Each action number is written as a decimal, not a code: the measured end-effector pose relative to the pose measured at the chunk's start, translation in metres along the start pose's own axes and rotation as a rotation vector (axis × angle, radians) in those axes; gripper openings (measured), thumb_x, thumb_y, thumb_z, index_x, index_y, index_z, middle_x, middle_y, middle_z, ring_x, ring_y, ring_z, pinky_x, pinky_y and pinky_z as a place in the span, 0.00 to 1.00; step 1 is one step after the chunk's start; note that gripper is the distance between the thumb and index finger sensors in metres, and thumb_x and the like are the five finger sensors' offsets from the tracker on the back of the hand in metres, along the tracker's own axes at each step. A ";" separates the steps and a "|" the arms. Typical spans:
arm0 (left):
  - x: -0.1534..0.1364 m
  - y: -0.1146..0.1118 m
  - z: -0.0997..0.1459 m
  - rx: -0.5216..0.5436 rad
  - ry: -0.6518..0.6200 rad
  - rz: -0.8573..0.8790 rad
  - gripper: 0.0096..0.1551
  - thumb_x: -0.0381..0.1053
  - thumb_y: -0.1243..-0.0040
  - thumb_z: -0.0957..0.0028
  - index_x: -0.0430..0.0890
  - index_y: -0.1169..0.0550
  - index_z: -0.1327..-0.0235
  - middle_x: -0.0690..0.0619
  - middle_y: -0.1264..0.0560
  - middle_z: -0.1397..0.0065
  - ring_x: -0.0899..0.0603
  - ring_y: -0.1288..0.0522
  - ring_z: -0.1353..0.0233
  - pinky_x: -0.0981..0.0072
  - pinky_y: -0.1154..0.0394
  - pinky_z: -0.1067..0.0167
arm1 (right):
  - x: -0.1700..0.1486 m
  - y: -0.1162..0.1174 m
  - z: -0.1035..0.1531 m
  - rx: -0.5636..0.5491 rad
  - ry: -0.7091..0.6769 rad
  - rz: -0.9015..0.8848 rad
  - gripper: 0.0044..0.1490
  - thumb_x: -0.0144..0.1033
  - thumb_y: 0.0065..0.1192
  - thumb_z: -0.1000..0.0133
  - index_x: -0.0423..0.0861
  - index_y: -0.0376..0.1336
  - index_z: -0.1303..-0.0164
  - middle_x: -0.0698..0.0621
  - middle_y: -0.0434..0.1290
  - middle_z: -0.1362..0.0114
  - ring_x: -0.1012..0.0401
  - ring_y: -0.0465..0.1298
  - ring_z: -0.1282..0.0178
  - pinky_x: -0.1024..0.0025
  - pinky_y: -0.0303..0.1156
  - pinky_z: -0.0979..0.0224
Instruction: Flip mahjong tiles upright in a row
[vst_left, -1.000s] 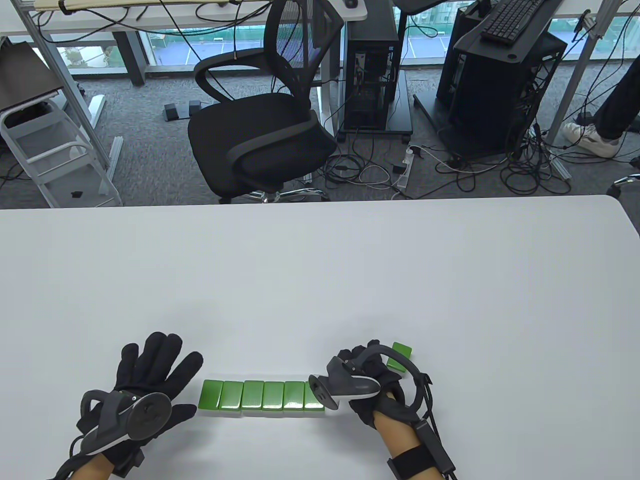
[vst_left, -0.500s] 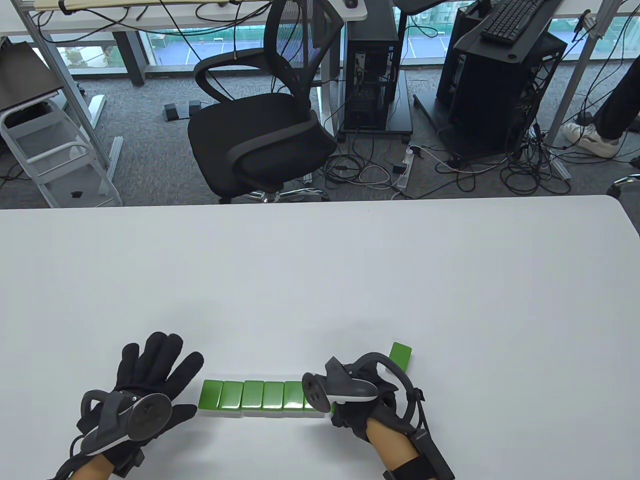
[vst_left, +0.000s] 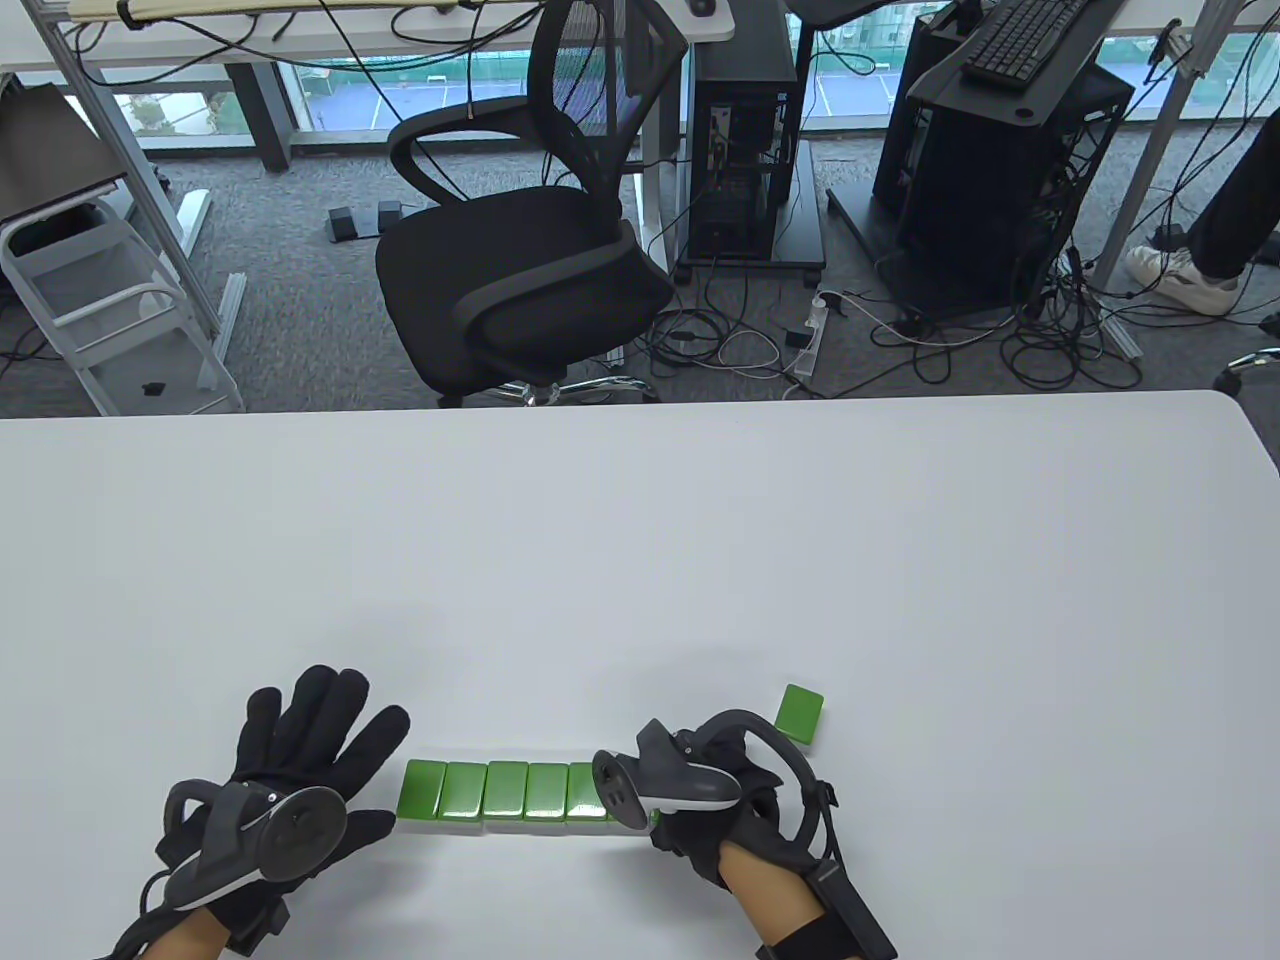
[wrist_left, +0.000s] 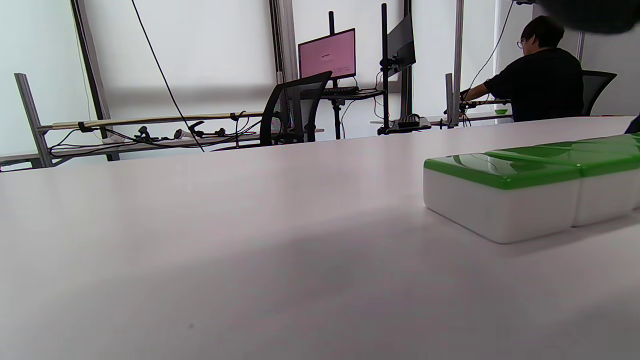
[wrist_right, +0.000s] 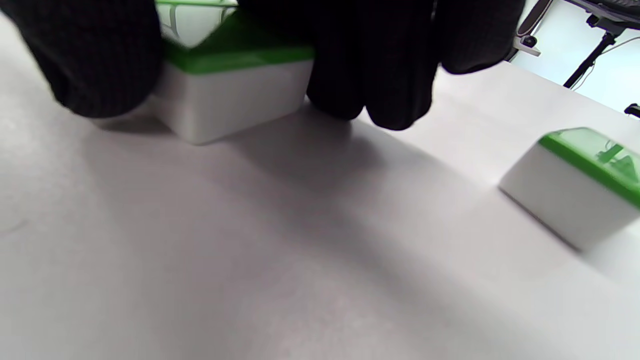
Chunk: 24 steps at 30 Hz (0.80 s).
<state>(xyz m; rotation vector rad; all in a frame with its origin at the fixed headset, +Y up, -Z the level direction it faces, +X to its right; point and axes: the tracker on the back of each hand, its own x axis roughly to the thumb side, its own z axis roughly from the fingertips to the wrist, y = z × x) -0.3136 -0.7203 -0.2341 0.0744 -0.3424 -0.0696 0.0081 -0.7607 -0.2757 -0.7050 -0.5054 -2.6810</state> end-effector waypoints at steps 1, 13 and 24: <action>0.000 0.000 0.000 0.001 0.001 0.001 0.53 0.76 0.48 0.66 0.74 0.55 0.28 0.67 0.73 0.18 0.46 0.68 0.11 0.35 0.64 0.17 | -0.001 0.000 0.000 0.008 0.004 -0.014 0.56 0.58 0.64 0.56 0.38 0.53 0.25 0.37 0.64 0.25 0.38 0.68 0.32 0.38 0.62 0.25; -0.002 0.000 0.000 0.001 0.005 0.011 0.53 0.76 0.48 0.67 0.74 0.55 0.28 0.67 0.73 0.18 0.46 0.69 0.11 0.35 0.64 0.17 | -0.048 -0.057 0.024 -0.058 0.091 -0.103 0.54 0.47 0.68 0.53 0.55 0.43 0.21 0.43 0.44 0.14 0.38 0.55 0.20 0.35 0.54 0.21; -0.002 -0.001 -0.001 -0.002 0.001 0.011 0.53 0.76 0.48 0.67 0.74 0.55 0.28 0.67 0.73 0.18 0.46 0.69 0.11 0.35 0.64 0.17 | -0.084 -0.012 0.017 0.055 0.242 -0.020 0.55 0.46 0.67 0.53 0.61 0.37 0.23 0.45 0.40 0.14 0.38 0.55 0.20 0.37 0.55 0.20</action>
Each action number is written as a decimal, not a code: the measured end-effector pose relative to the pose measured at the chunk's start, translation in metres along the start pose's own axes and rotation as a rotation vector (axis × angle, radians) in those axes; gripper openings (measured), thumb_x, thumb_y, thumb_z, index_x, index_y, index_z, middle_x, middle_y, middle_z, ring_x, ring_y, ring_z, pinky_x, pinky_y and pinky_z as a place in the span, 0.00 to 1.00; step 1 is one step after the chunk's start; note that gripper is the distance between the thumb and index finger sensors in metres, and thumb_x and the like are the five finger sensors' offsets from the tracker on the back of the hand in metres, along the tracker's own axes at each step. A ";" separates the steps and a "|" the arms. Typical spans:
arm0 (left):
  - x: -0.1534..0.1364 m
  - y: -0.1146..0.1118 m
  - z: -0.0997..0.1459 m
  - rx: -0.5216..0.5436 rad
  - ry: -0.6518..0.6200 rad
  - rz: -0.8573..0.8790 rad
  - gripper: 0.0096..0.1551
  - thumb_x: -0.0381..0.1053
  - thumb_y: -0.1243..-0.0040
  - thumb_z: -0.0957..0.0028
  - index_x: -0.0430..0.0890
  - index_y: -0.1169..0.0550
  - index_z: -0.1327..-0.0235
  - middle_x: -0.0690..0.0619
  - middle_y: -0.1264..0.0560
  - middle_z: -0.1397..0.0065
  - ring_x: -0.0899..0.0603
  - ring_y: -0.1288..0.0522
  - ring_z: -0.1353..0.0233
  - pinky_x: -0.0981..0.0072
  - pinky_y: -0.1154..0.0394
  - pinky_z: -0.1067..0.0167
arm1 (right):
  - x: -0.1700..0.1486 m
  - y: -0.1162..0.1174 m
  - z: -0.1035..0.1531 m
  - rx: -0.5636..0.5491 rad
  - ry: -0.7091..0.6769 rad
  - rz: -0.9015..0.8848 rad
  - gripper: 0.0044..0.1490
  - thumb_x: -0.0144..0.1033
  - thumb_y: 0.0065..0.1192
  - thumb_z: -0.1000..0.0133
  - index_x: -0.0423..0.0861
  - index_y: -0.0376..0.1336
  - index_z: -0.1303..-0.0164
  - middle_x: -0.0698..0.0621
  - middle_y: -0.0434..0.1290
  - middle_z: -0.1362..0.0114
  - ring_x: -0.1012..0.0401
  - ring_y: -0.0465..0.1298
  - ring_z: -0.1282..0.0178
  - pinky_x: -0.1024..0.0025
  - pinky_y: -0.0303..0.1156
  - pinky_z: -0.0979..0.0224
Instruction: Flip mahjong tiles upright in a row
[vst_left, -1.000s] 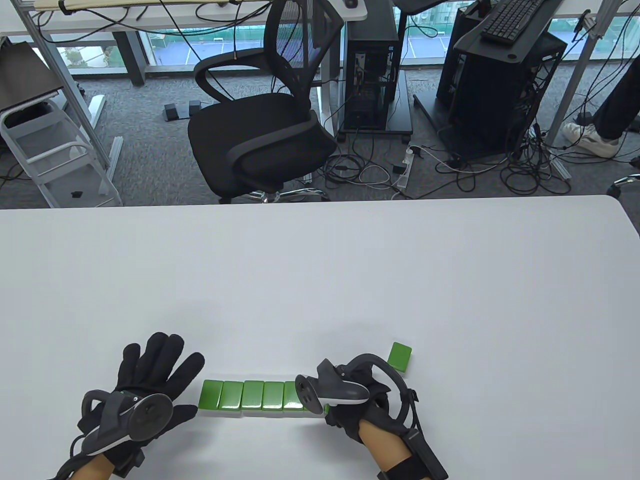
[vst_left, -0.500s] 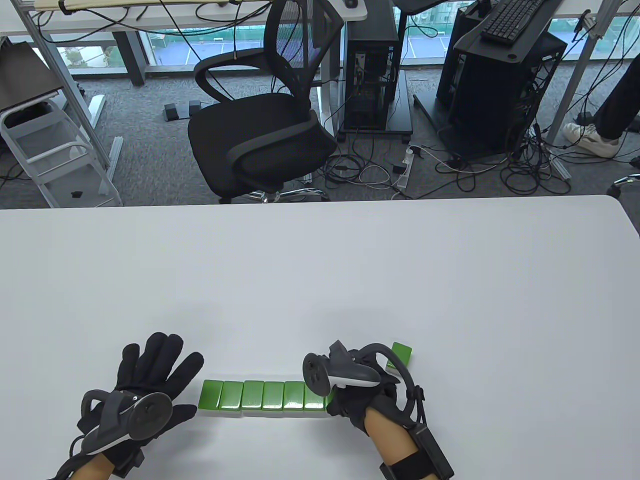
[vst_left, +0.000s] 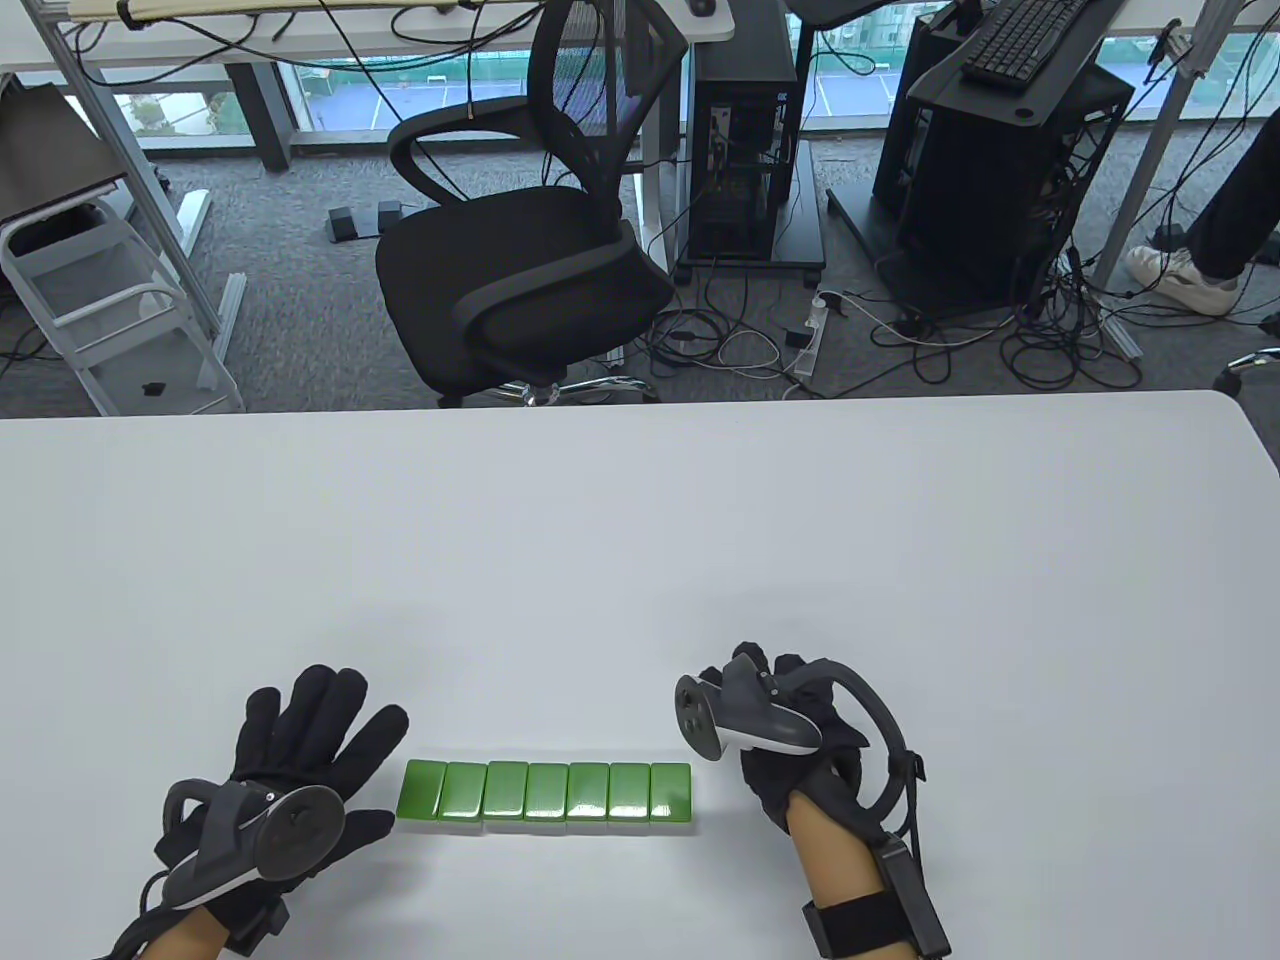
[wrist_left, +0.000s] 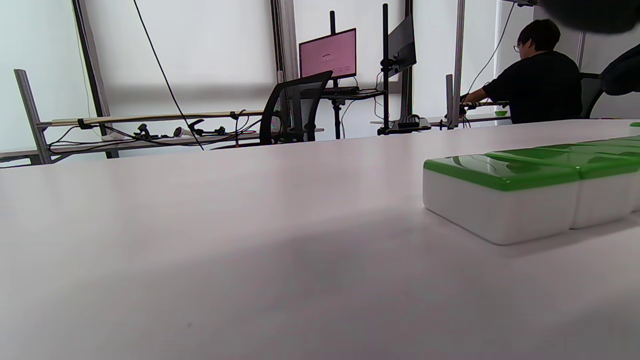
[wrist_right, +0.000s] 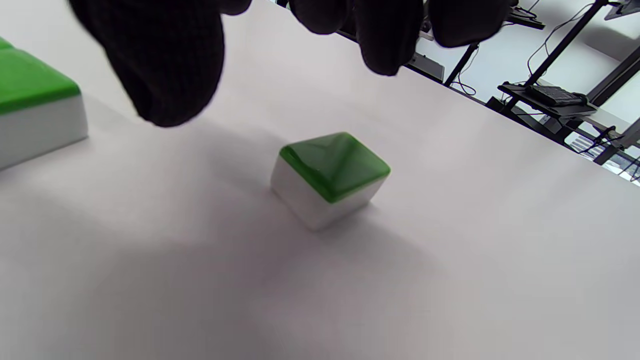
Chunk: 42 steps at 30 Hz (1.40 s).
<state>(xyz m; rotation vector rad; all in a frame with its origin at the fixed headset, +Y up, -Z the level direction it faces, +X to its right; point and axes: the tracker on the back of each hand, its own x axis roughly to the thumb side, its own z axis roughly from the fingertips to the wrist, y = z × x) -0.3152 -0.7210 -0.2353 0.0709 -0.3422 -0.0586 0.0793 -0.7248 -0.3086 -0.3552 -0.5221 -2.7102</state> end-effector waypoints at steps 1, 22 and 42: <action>0.000 0.000 0.000 0.000 -0.001 0.000 0.53 0.76 0.48 0.67 0.74 0.55 0.28 0.67 0.73 0.18 0.46 0.69 0.11 0.35 0.64 0.17 | -0.004 0.005 -0.003 0.009 0.016 -0.011 0.55 0.46 0.67 0.53 0.61 0.37 0.23 0.45 0.40 0.14 0.38 0.54 0.20 0.37 0.55 0.20; 0.001 -0.001 0.000 -0.019 -0.009 0.002 0.53 0.76 0.48 0.67 0.74 0.55 0.28 0.67 0.73 0.18 0.46 0.68 0.11 0.35 0.64 0.17 | -0.035 0.052 -0.034 0.041 0.111 -0.289 0.47 0.43 0.63 0.51 0.55 0.45 0.23 0.43 0.48 0.15 0.37 0.56 0.21 0.37 0.57 0.22; 0.002 -0.003 0.000 -0.029 -0.012 -0.008 0.53 0.76 0.47 0.67 0.74 0.55 0.28 0.67 0.72 0.18 0.46 0.68 0.11 0.35 0.64 0.17 | 0.026 0.039 0.017 -0.177 -0.252 -0.210 0.54 0.42 0.70 0.56 0.56 0.44 0.23 0.46 0.60 0.18 0.40 0.65 0.25 0.40 0.63 0.24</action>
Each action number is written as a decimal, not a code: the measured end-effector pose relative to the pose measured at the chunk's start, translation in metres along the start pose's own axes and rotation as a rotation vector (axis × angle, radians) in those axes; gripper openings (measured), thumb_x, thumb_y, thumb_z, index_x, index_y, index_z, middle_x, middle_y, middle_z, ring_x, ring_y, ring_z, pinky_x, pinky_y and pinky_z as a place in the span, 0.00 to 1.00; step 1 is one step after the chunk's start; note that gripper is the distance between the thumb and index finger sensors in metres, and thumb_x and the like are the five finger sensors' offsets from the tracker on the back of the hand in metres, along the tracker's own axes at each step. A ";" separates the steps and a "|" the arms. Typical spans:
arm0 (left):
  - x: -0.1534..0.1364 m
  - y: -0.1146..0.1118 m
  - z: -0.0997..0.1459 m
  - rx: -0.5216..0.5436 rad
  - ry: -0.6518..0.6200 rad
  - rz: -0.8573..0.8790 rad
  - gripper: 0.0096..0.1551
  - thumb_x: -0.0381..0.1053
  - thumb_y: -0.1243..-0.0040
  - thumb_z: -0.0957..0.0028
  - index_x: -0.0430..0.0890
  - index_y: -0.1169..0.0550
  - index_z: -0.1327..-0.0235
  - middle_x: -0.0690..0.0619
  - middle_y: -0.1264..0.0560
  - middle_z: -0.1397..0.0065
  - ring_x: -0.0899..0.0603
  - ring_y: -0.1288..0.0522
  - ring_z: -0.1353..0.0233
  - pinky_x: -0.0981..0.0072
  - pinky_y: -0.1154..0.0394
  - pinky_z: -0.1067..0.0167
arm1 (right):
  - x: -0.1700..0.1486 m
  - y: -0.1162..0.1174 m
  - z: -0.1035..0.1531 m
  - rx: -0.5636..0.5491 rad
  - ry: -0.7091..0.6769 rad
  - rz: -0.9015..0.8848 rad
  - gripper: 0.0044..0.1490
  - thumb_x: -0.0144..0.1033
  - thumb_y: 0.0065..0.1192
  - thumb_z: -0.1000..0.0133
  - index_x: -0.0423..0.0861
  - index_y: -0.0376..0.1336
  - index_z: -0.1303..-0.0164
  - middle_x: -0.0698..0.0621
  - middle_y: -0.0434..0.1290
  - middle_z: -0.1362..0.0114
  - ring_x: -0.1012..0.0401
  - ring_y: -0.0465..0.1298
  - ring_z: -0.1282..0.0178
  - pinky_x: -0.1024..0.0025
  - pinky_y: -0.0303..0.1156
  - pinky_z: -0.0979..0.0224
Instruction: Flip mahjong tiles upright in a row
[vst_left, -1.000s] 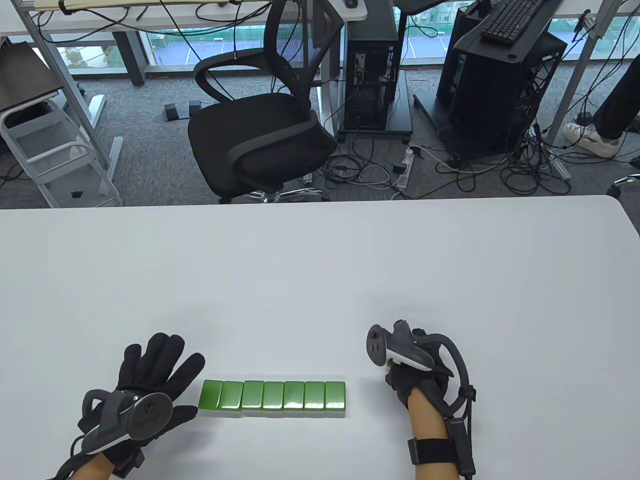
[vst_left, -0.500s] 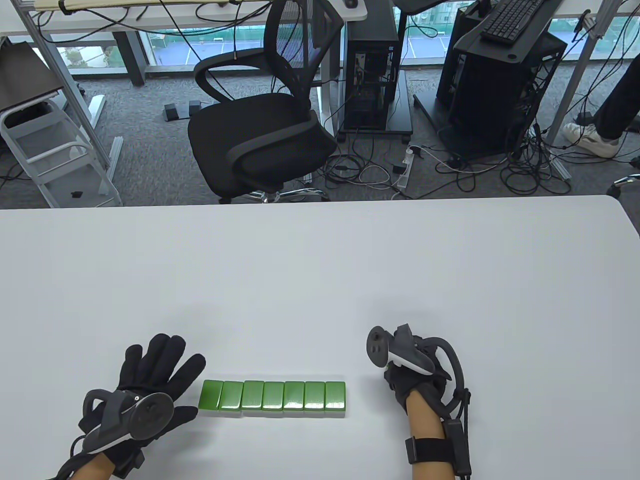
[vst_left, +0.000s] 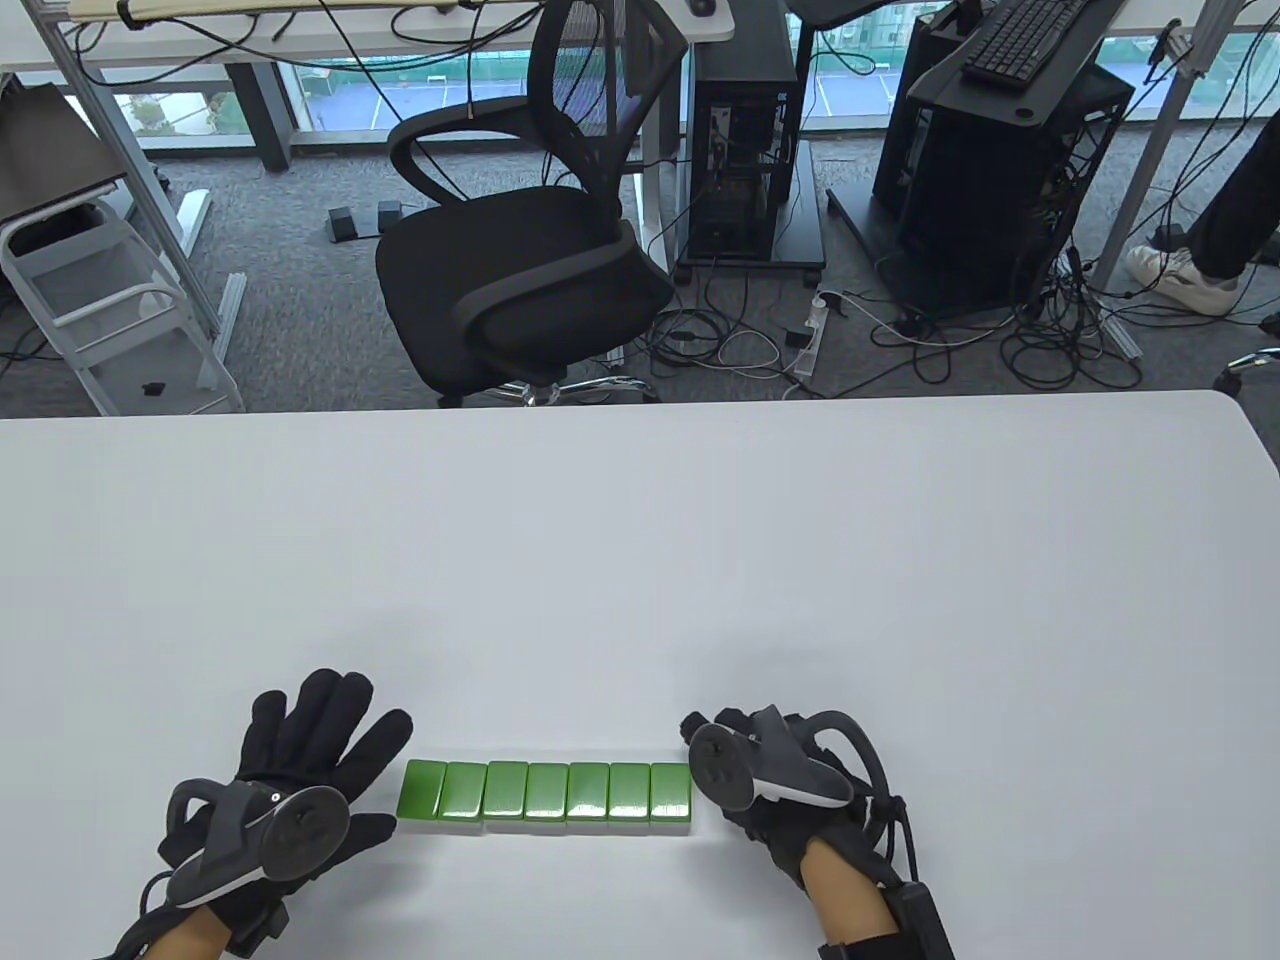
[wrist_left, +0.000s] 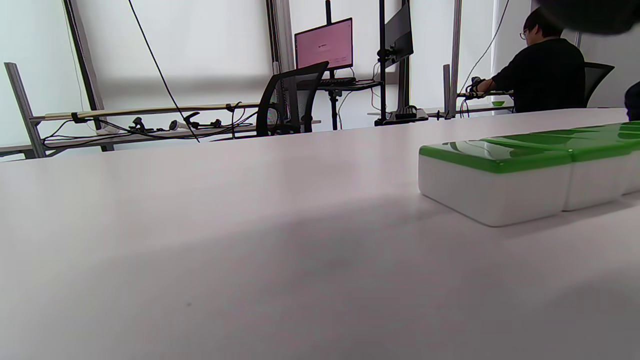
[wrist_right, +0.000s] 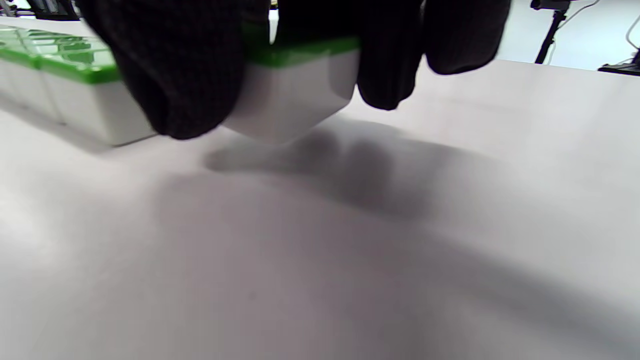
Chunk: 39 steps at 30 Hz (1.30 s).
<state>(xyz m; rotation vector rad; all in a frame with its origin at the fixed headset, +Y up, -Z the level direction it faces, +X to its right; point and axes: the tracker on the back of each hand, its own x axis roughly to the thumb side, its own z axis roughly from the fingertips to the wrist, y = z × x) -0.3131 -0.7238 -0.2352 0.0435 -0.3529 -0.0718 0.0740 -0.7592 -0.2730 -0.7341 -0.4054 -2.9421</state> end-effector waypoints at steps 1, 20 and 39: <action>0.000 0.000 0.000 -0.001 -0.001 0.000 0.53 0.76 0.48 0.67 0.74 0.55 0.28 0.66 0.72 0.18 0.46 0.68 0.11 0.35 0.64 0.17 | 0.003 0.001 0.002 -0.006 -0.011 0.009 0.55 0.42 0.70 0.56 0.56 0.43 0.23 0.46 0.60 0.19 0.40 0.65 0.25 0.40 0.62 0.24; 0.004 -0.007 -0.003 -0.054 -0.014 0.005 0.53 0.76 0.48 0.67 0.74 0.55 0.28 0.66 0.72 0.17 0.46 0.67 0.11 0.35 0.63 0.17 | 0.019 0.011 0.002 -0.048 -0.055 0.002 0.56 0.45 0.68 0.55 0.57 0.40 0.23 0.45 0.59 0.18 0.40 0.63 0.25 0.39 0.60 0.23; 0.026 -0.053 -0.054 -0.392 -0.145 0.136 0.60 0.80 0.47 0.70 0.75 0.66 0.33 0.65 0.72 0.17 0.46 0.69 0.11 0.36 0.63 0.17 | 0.028 0.033 -0.012 0.116 -0.078 -0.093 0.54 0.63 0.45 0.46 0.63 0.18 0.30 0.46 0.19 0.18 0.34 0.26 0.22 0.31 0.35 0.21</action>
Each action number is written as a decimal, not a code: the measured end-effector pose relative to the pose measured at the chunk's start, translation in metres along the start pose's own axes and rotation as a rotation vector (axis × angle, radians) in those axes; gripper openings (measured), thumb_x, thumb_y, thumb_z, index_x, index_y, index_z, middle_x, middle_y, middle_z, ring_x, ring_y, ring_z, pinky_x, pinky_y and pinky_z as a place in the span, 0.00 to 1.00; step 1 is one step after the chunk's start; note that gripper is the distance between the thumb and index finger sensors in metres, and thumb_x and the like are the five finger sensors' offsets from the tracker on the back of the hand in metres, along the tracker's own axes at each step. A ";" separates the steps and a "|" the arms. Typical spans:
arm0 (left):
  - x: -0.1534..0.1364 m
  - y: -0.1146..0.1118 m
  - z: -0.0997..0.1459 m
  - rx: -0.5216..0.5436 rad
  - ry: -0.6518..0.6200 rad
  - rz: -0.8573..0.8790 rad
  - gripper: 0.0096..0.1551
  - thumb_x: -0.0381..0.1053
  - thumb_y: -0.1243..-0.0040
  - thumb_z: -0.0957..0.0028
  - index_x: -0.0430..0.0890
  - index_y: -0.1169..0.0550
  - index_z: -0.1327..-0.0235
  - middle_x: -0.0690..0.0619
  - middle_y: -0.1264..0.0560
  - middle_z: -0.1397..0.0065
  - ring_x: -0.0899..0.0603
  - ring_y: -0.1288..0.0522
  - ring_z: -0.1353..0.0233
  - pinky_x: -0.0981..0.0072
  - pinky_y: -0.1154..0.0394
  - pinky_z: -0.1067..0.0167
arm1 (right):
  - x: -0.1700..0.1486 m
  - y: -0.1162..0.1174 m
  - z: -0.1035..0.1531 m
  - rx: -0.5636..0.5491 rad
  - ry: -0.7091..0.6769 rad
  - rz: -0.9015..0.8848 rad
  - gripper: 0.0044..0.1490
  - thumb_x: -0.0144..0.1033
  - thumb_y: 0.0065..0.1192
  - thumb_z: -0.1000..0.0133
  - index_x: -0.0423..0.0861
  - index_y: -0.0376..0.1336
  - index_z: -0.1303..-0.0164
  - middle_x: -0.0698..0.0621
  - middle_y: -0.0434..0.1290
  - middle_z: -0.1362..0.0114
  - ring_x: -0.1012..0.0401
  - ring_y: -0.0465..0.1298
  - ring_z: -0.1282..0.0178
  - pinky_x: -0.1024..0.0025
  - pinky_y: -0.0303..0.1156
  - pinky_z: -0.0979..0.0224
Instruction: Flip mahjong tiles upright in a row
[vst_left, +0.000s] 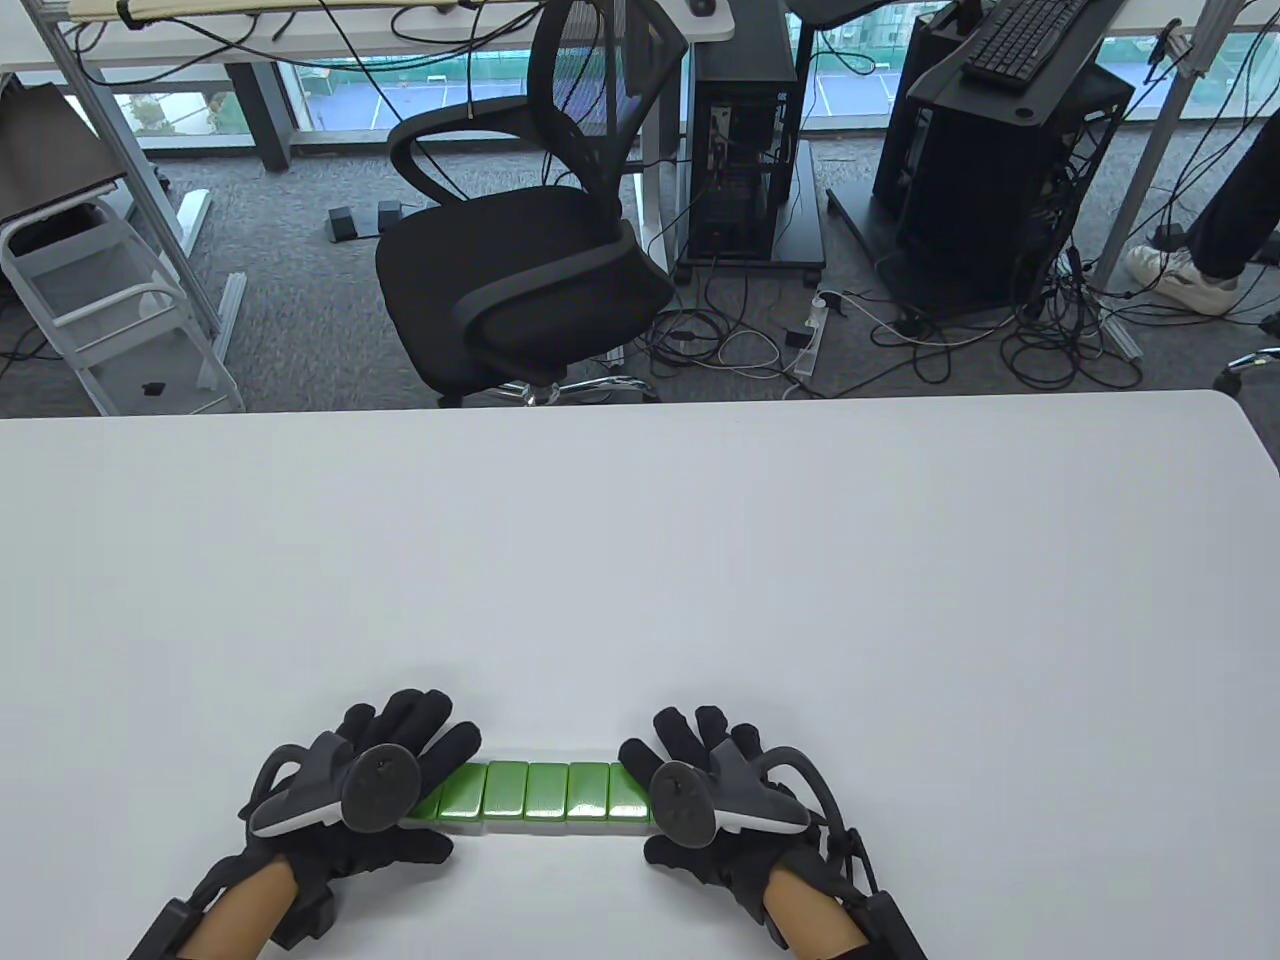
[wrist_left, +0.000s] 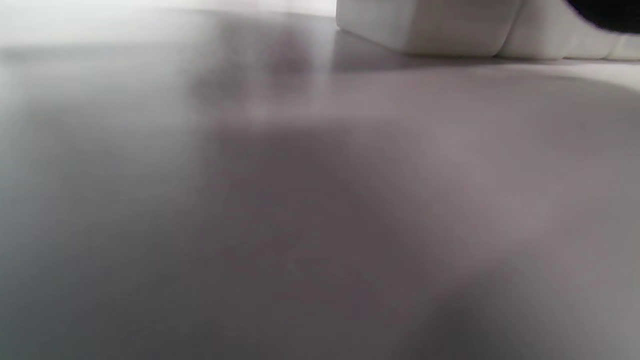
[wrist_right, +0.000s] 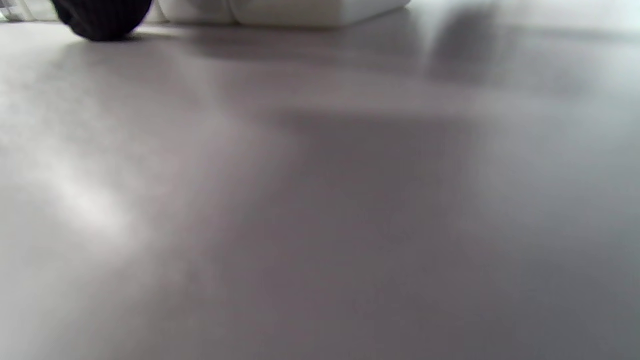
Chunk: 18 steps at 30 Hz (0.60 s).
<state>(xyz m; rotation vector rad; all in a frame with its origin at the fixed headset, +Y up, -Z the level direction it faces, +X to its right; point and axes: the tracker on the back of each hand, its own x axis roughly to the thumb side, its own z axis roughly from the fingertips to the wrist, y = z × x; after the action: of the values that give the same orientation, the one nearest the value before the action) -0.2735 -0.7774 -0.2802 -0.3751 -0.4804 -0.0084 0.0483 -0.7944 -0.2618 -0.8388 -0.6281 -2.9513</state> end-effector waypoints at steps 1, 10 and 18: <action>0.000 0.000 -0.005 -0.023 -0.005 0.014 0.61 0.80 0.48 0.70 0.75 0.67 0.33 0.65 0.73 0.17 0.46 0.70 0.11 0.36 0.64 0.17 | -0.001 0.002 0.000 0.014 -0.010 -0.001 0.55 0.63 0.44 0.45 0.63 0.16 0.31 0.47 0.17 0.18 0.36 0.22 0.23 0.32 0.31 0.21; -0.002 -0.010 -0.027 -0.178 -0.034 0.234 0.61 0.80 0.45 0.64 0.76 0.69 0.32 0.64 0.77 0.19 0.44 0.76 0.14 0.37 0.73 0.21 | -0.004 0.005 -0.002 0.079 -0.055 -0.063 0.47 0.58 0.33 0.38 0.63 0.13 0.31 0.52 0.13 0.19 0.41 0.19 0.21 0.33 0.30 0.18; 0.004 -0.010 -0.026 -0.151 0.014 0.290 0.53 0.78 0.41 0.63 0.78 0.55 0.30 0.72 0.69 0.17 0.43 0.75 0.13 0.36 0.73 0.21 | -0.004 0.004 -0.001 0.048 -0.051 -0.108 0.47 0.56 0.38 0.36 0.62 0.17 0.27 0.57 0.22 0.14 0.43 0.26 0.17 0.37 0.33 0.16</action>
<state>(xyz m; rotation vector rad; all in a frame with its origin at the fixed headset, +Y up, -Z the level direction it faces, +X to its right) -0.2595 -0.7963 -0.2966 -0.5899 -0.4087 0.2343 0.0513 -0.7992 -0.2630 -0.9069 -0.7680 -3.0043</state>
